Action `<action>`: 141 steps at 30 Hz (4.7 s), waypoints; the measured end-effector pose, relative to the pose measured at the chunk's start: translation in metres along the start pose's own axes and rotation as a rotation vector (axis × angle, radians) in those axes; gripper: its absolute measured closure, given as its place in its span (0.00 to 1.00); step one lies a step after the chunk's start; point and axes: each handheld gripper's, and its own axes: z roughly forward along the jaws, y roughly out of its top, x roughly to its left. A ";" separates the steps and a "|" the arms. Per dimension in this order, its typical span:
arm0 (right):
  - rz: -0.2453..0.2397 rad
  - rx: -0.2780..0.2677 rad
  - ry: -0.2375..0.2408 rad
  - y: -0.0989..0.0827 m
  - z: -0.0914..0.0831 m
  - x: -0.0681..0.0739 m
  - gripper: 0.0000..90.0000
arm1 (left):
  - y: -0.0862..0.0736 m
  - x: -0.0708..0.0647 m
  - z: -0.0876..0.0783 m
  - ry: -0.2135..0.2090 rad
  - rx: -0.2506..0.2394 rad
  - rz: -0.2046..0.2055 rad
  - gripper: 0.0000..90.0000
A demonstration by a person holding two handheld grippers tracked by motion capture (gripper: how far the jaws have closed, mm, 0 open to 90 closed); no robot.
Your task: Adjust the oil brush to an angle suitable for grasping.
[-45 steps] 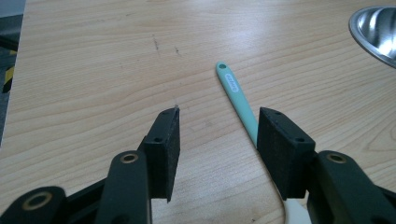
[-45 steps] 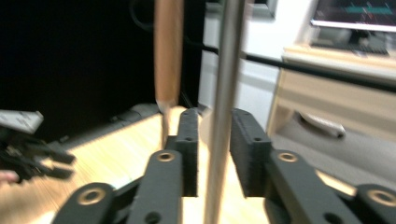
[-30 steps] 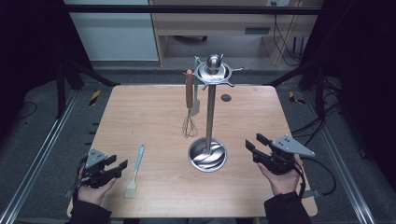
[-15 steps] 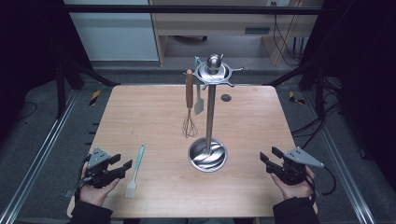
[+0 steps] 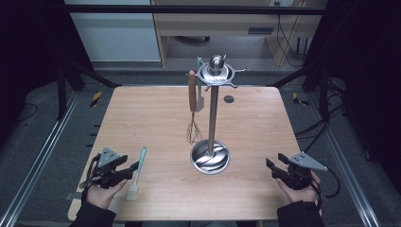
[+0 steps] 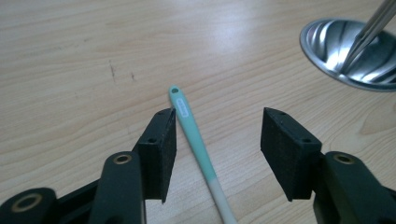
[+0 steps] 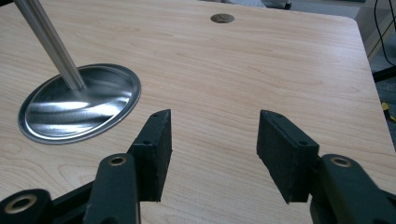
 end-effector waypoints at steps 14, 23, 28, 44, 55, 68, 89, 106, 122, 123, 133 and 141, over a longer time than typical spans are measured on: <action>0.007 0.021 -0.002 -0.001 0.002 0.001 0.51 | -0.006 -0.003 0.025 0.041 0.132 0.051 0.60; 0.003 0.028 0.004 -0.002 0.003 0.003 0.51 | -0.012 -0.007 0.037 0.052 0.207 0.073 0.64; 0.008 0.037 0.006 -0.002 0.004 0.002 0.51 | -0.016 -0.006 0.045 0.060 0.251 0.062 0.70; 0.009 0.039 0.008 -0.002 0.004 0.002 0.51 | -0.016 0.001 0.049 0.027 0.279 -0.023 0.88; 0.008 0.036 0.013 -0.002 0.003 0.002 0.51 | -0.022 0.015 0.038 0.015 0.297 0.017 0.90; 0.011 0.041 0.013 -0.002 0.005 0.001 0.51 | -0.011 0.018 0.050 -0.003 0.269 0.048 0.87; 0.014 0.033 0.012 -0.002 0.002 0.001 0.51 | -0.023 0.015 0.035 -0.003 0.325 0.048 0.85; 0.016 0.037 0.015 -0.002 0.002 0.001 0.51 | -0.022 0.018 0.035 -0.005 0.336 -0.025 0.91; 0.011 0.030 0.011 -0.002 0.003 0.000 0.51 | -0.009 0.013 0.007 -0.007 0.161 -0.024 0.92; 0.011 0.029 0.010 -0.002 0.002 0.000 0.51 | -0.008 0.012 0.004 -0.004 0.141 -0.023 0.92; 0.020 0.007 -0.001 -0.001 0.001 0.000 0.49 | 0.003 0.011 -0.020 0.010 -0.043 -0.055 0.92; 0.016 -0.015 -0.011 0.000 0.000 0.000 0.48 | 0.014 0.005 -0.036 0.000 -0.156 -0.057 0.92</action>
